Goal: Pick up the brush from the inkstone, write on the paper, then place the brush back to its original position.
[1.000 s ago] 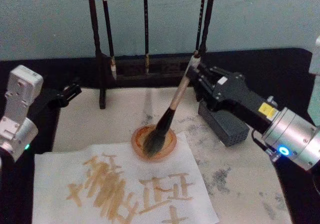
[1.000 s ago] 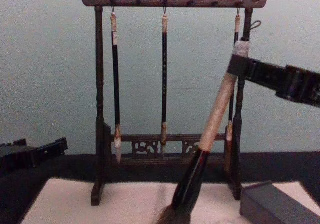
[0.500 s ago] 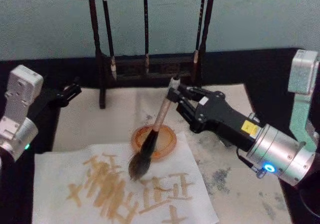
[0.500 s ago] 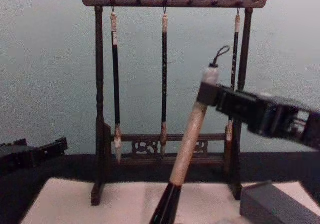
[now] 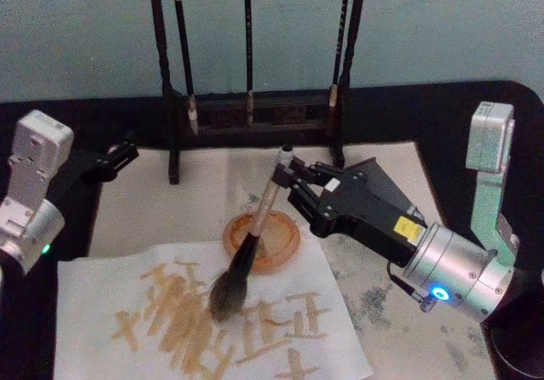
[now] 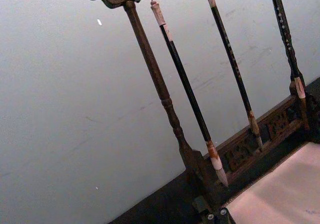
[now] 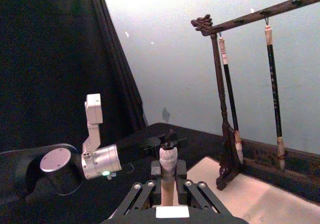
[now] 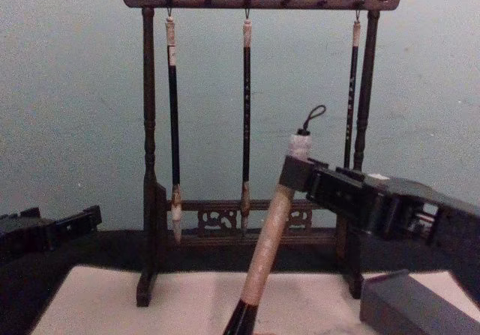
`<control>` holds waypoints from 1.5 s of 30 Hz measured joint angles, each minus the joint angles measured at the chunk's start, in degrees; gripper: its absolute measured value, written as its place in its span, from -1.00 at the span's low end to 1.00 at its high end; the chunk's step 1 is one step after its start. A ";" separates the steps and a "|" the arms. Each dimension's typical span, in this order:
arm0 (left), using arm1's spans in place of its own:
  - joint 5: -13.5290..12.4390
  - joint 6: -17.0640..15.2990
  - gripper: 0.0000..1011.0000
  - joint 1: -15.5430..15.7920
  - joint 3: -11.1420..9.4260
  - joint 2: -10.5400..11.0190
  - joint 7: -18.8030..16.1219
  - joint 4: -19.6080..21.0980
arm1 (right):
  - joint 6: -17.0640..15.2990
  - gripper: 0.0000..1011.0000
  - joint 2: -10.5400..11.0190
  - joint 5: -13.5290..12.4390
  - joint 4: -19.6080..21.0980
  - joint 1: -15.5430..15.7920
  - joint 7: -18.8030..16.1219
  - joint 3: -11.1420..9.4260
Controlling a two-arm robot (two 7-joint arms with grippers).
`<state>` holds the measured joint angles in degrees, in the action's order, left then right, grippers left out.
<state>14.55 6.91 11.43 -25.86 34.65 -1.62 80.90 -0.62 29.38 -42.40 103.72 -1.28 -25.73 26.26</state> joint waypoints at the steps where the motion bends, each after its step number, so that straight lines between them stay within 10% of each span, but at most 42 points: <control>1: 0.00 0.00 0.98 0.00 -0.01 0.00 0.00 0.00 | 0.14 -0.65 -0.13 -0.11 -0.35 0.00 -0.09 -0.04; 45: 0.00 0.00 0.98 0.00 0.00 0.00 0.00 0.00 | 1.23 -0.65 2.74 -2.81 1.70 4.17 0.02 -6.04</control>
<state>14.55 6.91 11.43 -25.86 34.65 -1.62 80.90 0.61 32.13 -45.21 105.42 2.90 -25.71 20.22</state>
